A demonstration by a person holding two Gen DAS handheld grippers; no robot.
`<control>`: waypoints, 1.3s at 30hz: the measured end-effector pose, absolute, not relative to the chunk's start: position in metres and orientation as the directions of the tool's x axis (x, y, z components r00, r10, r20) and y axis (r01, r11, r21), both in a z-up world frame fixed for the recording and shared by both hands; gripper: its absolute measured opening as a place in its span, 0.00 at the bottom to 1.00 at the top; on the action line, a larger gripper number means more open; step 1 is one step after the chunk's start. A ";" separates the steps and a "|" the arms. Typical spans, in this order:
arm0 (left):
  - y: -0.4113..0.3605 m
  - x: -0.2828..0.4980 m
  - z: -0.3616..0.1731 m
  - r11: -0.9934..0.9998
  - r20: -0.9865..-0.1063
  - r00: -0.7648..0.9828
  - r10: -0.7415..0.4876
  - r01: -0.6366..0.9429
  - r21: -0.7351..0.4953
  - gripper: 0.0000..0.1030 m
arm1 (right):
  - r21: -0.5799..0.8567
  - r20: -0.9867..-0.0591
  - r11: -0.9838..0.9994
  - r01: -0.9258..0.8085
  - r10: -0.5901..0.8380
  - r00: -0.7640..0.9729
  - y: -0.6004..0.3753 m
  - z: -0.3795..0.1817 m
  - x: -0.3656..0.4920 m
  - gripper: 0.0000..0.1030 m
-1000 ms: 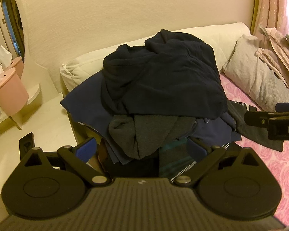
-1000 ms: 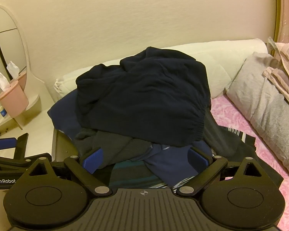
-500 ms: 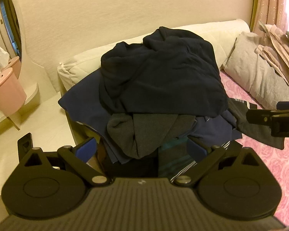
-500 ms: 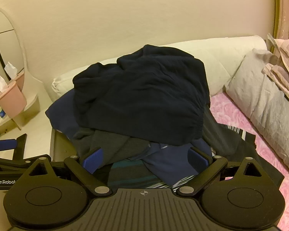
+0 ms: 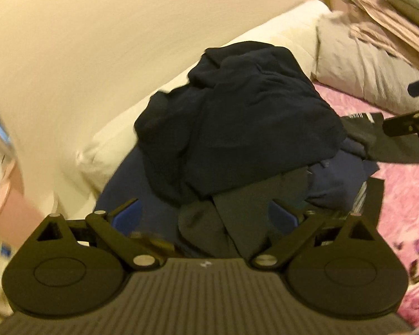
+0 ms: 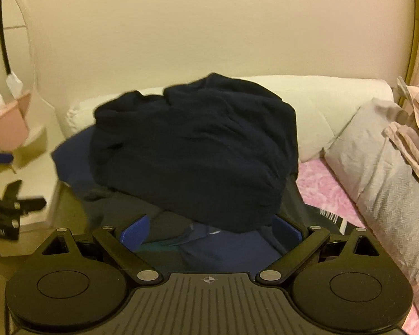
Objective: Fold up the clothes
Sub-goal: 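Grasp the navy garment on the pile with both grippers and lift it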
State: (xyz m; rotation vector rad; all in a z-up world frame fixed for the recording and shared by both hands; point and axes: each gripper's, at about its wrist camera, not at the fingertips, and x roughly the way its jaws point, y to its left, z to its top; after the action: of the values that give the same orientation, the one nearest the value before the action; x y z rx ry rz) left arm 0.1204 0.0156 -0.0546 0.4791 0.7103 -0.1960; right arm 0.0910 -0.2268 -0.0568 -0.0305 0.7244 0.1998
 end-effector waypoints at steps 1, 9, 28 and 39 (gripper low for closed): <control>0.016 0.132 -0.059 0.858 -0.665 0.746 -0.031 0.361 0.364 0.93 | 0.026 -0.665 0.981 -0.192 0.161 0.729 -0.226 -0.061 0.098 0.94; 0.010 0.189 -0.147 0.531 -0.663 0.734 -0.147 0.624 0.573 0.93 | -0.092 -0.749 0.962 -0.256 0.103 0.655 -0.210 -0.121 0.162 0.68; 0.037 0.244 -0.167 0.390 -0.604 0.757 -0.251 0.650 0.653 0.04 | -0.348 -0.717 0.887 -0.304 -0.043 0.696 -0.199 -0.191 0.227 0.97; 0.022 0.265 -0.101 0.489 -0.556 0.747 -0.365 0.662 0.568 0.03 | -0.418 -0.603 0.827 -0.375 0.056 0.796 -0.165 -0.186 0.218 0.97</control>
State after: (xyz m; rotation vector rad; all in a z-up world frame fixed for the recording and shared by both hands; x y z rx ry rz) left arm 0.2654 0.0224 -0.1010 0.8520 0.3891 -0.6429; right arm 0.2182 -0.1648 -0.1863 -0.5548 0.6127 0.2448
